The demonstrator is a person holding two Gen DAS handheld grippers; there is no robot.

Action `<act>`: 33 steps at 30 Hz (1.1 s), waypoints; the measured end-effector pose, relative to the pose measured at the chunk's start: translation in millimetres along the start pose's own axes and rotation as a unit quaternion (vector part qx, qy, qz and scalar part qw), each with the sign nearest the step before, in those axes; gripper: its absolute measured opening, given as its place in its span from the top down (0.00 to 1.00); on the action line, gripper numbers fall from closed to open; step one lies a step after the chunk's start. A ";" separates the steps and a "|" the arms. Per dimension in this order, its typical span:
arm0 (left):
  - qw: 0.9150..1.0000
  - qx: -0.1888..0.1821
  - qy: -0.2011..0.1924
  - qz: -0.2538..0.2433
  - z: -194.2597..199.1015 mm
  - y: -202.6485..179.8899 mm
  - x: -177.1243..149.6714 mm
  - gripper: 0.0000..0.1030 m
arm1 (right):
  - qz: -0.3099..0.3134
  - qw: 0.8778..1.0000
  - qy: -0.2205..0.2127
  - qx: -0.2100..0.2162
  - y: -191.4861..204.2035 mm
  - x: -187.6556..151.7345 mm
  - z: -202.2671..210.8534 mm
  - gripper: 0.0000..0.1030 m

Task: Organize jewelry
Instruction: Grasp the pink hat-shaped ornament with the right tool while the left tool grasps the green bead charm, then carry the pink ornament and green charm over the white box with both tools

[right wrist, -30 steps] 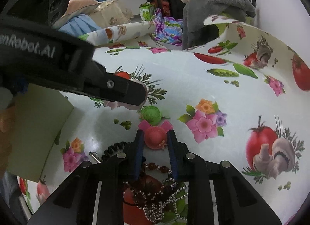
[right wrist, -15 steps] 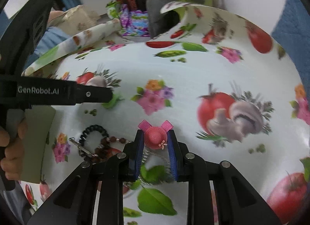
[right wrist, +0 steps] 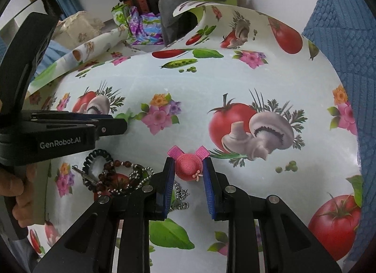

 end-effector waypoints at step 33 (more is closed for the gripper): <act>0.989 -0.021 -0.139 0.045 212.5 55.8 -2.1 0.82 | 0.064 0.984 -0.162 0.024 112.3 101.0 179.8 0.79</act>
Point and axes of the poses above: each gripper's, at about its wrist camera, not at the fingertips, and z roughly against the way its jaws point, y to its left, x to its top, the point moved 4 cm from there along -z, roughly the way its jaws point, and after that the axes turned 7 degrees about x, right-handed, at the moved point
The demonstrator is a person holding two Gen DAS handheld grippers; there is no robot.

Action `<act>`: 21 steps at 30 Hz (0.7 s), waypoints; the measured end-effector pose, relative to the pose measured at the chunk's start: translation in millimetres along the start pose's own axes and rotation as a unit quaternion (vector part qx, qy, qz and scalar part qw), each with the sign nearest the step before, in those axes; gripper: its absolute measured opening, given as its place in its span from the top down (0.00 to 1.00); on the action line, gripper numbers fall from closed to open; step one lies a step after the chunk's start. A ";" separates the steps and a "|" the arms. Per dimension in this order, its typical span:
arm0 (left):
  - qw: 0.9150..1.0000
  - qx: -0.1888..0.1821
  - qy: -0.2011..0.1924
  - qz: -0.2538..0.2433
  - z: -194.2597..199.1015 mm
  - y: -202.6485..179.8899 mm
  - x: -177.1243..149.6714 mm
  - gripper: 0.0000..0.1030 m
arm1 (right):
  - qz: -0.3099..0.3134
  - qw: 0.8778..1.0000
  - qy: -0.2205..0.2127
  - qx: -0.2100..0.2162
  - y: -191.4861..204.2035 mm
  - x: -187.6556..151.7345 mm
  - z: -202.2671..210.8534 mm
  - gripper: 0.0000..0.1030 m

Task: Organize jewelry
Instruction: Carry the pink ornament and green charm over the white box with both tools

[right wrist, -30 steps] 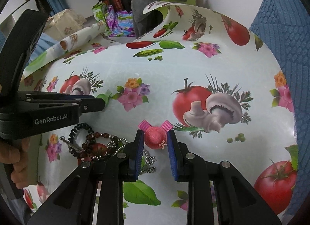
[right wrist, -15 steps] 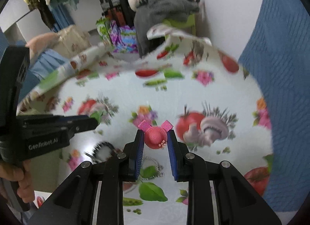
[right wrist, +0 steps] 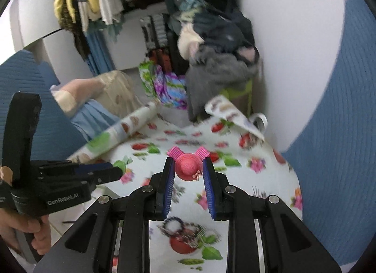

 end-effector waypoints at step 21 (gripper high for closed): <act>0.996 0.061 -0.002 0.068 42.7 150.3 -90.4 0.82 | 0.071 0.989 0.074 0.109 177.6 -57.2 -60.0 0.79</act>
Point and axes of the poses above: each gripper's, at about its wrist camera, not at the fingertips, and z roughly against the way its jaws point, y to its left, x to its top, the point moved 4 cm from there along -z, roughly the way its jaws point, and after that the axes turned 7 degrees about x, right-handed, at the moved point
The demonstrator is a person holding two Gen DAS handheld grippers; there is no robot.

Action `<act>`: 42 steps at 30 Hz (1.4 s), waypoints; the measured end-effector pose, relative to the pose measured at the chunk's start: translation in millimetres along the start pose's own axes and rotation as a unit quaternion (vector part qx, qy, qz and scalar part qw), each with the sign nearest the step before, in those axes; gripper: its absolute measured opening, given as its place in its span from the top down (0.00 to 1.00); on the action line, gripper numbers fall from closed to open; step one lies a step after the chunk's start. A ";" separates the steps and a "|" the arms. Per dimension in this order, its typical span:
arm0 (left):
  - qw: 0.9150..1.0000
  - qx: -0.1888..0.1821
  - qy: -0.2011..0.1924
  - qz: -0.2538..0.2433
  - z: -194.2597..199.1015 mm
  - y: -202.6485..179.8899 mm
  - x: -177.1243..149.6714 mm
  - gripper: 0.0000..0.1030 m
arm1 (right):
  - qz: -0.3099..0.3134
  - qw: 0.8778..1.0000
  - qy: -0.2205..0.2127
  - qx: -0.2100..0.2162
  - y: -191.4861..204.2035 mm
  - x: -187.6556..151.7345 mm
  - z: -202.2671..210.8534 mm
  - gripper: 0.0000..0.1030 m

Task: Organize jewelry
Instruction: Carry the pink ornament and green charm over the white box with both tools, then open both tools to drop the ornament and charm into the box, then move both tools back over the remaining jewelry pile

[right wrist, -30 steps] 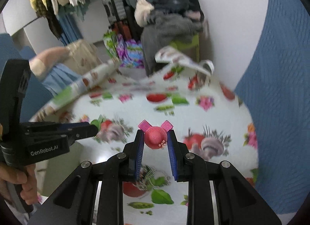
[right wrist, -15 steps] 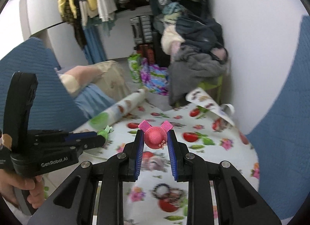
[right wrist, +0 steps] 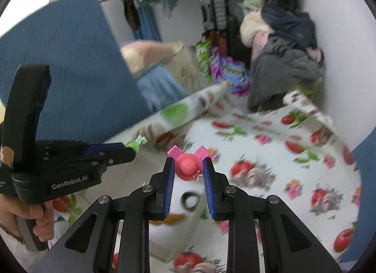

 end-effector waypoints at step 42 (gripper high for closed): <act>0.993 -0.115 -0.024 0.021 -1.8 -99.4 -23.5 0.50 | -0.008 0.997 -0.060 -0.045 -87.6 -27.5 89.5 0.47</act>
Point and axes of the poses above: each gripper's, at about its wrist camera, not at the fingertips, and z roughly against the way its jaws point, y to its left, x to its top, the point moved 4 cm from there along -z, roughly the way its jaws point, and after that the axes turned 7 degrees about x, right-handed, at the moved point
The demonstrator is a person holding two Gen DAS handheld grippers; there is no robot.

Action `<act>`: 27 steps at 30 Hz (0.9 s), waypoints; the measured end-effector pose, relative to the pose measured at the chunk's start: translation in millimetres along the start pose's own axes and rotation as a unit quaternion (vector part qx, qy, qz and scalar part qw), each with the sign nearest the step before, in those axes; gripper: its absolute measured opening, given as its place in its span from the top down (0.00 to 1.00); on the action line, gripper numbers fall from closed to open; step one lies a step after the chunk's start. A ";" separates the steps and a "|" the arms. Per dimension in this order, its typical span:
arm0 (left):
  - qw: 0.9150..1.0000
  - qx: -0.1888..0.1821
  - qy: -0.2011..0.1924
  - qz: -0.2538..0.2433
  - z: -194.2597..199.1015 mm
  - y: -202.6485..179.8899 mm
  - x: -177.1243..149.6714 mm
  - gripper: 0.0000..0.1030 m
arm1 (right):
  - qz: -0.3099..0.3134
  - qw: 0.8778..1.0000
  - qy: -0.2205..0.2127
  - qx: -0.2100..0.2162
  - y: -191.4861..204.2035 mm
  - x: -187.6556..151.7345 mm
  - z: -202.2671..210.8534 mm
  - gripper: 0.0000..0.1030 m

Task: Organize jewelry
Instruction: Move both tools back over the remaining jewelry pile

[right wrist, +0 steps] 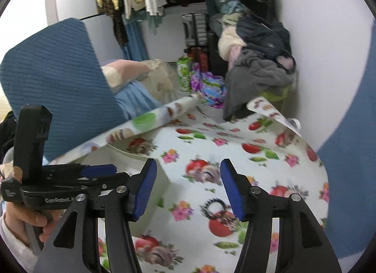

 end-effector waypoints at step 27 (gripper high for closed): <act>0.994 0.057 0.084 0.029 -159.2 -41.7 -46.5 0.68 | -0.140 0.988 0.067 0.008 -136.6 -110.0 -57.6 0.68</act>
Point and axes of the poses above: each gripper's, at about its wrist camera, not at the fingertips, and z roughly against the way its jaws point, y to its left, x to its top, the point moved 4 cm from there along -z, roughly the way its jaws point, and after that the axes turned 7 degrees about x, right-handed, at the moved point
